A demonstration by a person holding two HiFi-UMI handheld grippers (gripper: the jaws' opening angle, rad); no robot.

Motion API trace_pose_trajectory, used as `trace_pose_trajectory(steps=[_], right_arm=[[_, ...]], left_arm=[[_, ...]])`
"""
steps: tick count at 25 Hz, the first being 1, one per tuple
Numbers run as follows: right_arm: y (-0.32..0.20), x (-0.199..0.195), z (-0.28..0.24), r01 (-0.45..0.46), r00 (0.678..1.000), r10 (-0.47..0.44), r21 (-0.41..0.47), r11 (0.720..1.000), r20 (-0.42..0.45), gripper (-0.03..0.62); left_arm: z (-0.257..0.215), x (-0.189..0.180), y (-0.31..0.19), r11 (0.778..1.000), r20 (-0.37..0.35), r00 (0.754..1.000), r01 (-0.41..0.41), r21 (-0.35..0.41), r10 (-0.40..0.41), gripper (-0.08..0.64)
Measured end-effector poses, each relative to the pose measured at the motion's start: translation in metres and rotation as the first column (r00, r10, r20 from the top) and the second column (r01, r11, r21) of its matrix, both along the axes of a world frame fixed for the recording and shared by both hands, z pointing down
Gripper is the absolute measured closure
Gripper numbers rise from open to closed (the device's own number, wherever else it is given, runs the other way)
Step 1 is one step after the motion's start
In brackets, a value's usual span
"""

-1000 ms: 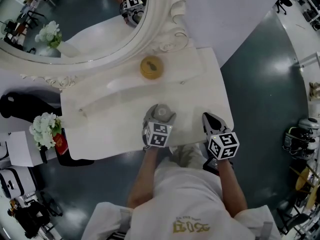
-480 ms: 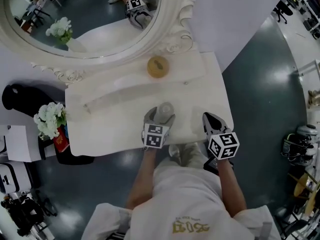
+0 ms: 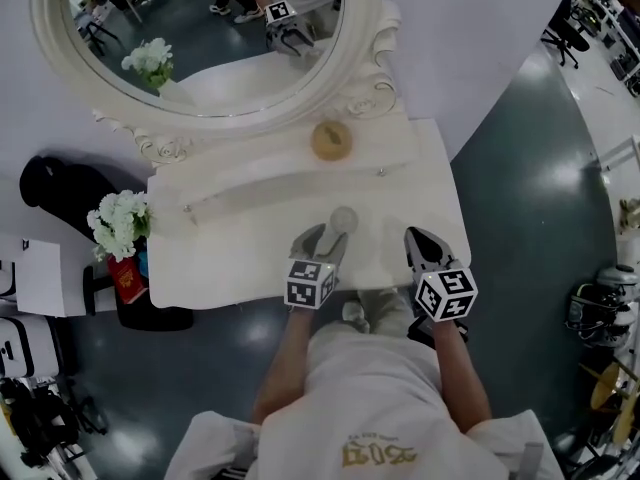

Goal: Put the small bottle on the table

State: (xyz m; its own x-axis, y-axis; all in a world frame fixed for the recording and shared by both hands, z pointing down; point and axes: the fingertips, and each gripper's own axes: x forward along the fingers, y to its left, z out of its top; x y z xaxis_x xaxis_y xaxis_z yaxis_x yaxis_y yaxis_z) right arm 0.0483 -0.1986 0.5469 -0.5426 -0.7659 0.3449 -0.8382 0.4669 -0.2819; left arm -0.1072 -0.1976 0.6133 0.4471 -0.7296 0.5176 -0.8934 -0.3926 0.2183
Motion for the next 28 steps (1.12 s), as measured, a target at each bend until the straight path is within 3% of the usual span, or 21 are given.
trace_pose_trajectory(steps=[3,10,14,28], right_arm=[[0.001,-0.008,-0.007,0.019,1.000,-0.019,0.022,1.000,0.005,0.580],[0.003,-0.025,-0.014,0.049,0.999,-0.049,0.063,0.997,0.006,0.580],[0.006,-0.028,-0.016,0.055,0.998,-0.055,0.057,0.997,-0.006,0.580],[0.004,-0.028,-0.020,0.051,0.999,-0.050,0.068,0.996,-0.015,0.580]], left_arm=[[-0.024,-0.002,0.001,0.999,-0.062,0.998,0.020,0.047,-0.017,0.350],[-0.067,-0.023,0.000,0.981,-0.055,0.995,0.089,0.175,-0.081,0.467],[-0.074,-0.027,0.003,0.975,-0.023,0.996,0.090,0.202,-0.087,0.542],[-0.078,-0.010,0.000,0.976,0.019,1.000,-0.005,0.217,0.000,0.545]])
